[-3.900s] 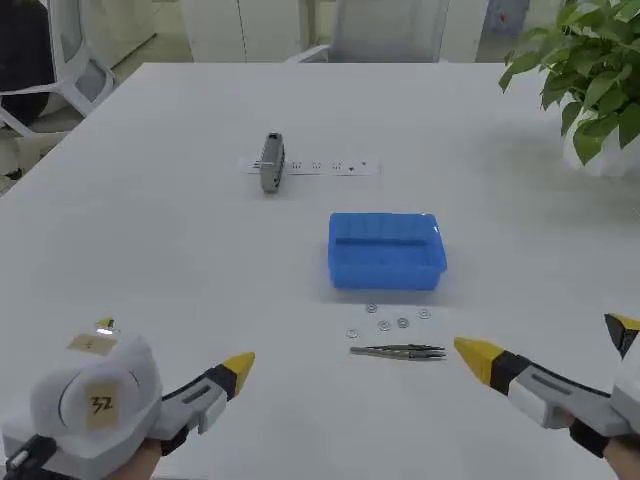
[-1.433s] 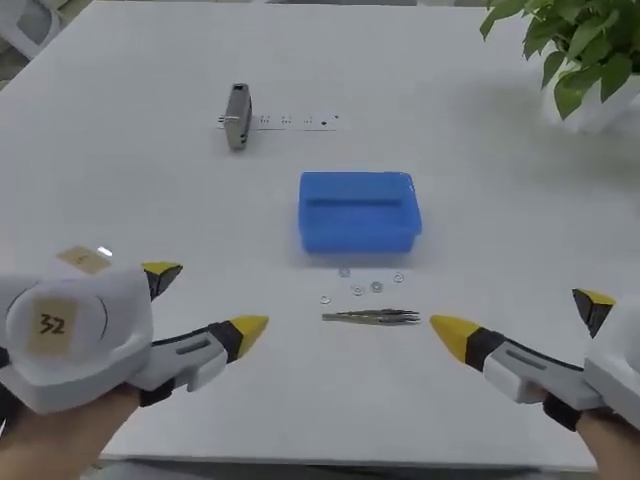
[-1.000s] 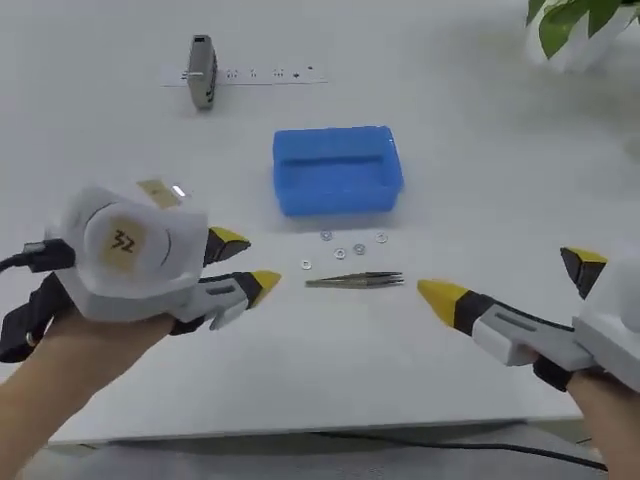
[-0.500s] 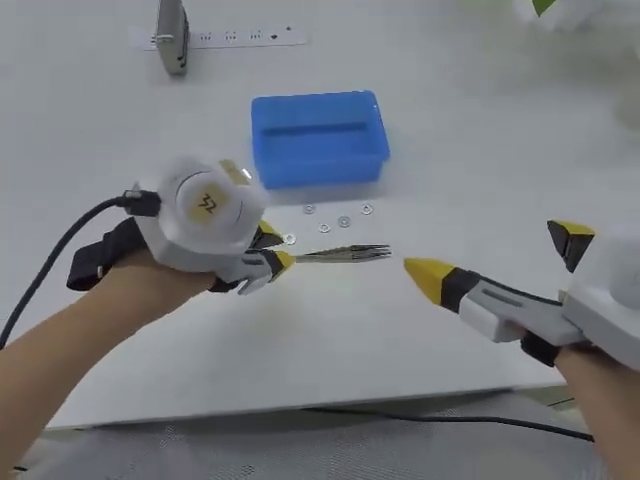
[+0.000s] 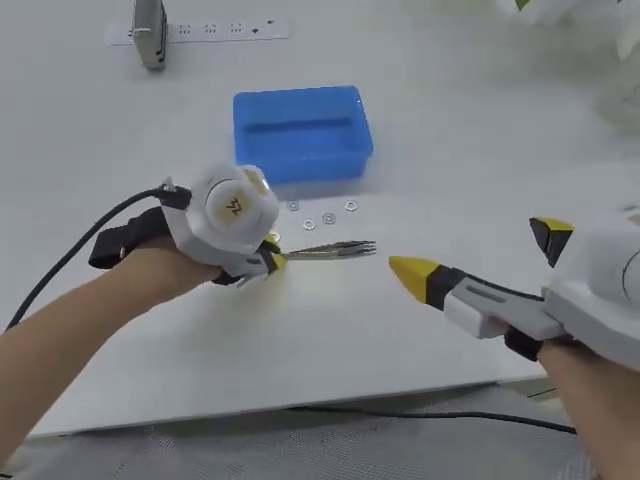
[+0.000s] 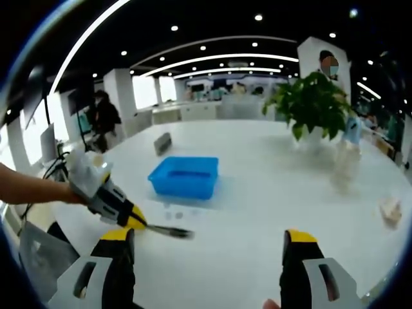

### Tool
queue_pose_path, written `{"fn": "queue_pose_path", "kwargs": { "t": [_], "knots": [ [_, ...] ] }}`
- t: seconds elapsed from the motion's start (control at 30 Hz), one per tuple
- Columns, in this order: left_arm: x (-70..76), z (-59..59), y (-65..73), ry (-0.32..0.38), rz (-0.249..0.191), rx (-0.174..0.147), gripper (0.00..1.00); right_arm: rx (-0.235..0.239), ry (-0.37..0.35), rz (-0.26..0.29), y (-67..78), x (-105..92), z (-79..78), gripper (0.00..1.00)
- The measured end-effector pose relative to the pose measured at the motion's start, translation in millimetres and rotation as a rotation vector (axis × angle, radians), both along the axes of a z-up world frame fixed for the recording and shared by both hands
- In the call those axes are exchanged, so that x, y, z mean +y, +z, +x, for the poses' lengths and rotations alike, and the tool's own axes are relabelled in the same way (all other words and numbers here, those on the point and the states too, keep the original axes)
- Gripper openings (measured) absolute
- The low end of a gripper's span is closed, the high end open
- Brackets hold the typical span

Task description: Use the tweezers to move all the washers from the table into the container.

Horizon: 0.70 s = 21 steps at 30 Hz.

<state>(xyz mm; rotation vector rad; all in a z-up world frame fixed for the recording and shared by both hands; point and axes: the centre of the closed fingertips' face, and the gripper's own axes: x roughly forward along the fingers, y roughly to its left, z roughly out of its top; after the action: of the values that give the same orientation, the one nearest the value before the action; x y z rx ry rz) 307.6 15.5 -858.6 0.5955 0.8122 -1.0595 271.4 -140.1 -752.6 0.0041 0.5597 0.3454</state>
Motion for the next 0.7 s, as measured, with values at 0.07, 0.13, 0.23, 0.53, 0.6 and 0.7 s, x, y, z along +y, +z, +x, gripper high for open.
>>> {"fn": "queue_pose_path", "kwargs": {
  "t": [0.07,0.13,0.23,0.53,0.6,0.7],
  "knots": [
    [-1.6,-2.5,1.4,-0.025,0.002,-0.003,0.00,0.002,0.001,-0.003,-0.7,-0.1,-0.1,0.94],
    [-2.0,-5.3,3.9,-0.054,0.009,-0.015,0.00,0.003,0.007,-0.004,-1.0,1.0,-0.3,0.93],
    [-3.4,-9.8,12.6,-0.074,0.003,-0.031,0.00,0.012,0.023,-0.010,-2.8,3.8,-1.5,0.91],
    [-7.1,-17.7,57.2,-0.063,-0.053,-0.115,0.00,0.040,0.094,-0.001,-6.2,16.3,-7.2,0.74],
    [-8.7,-21.6,71.3,-0.062,-0.076,-0.134,0.00,0.042,0.109,-0.001,-6.6,18.4,-8.2,0.70],
    [-10.6,-27.7,89.9,-0.039,-0.131,-0.132,0.00,0.050,0.126,0.000,-7.7,21.8,-9.7,0.67]
  ]
}}
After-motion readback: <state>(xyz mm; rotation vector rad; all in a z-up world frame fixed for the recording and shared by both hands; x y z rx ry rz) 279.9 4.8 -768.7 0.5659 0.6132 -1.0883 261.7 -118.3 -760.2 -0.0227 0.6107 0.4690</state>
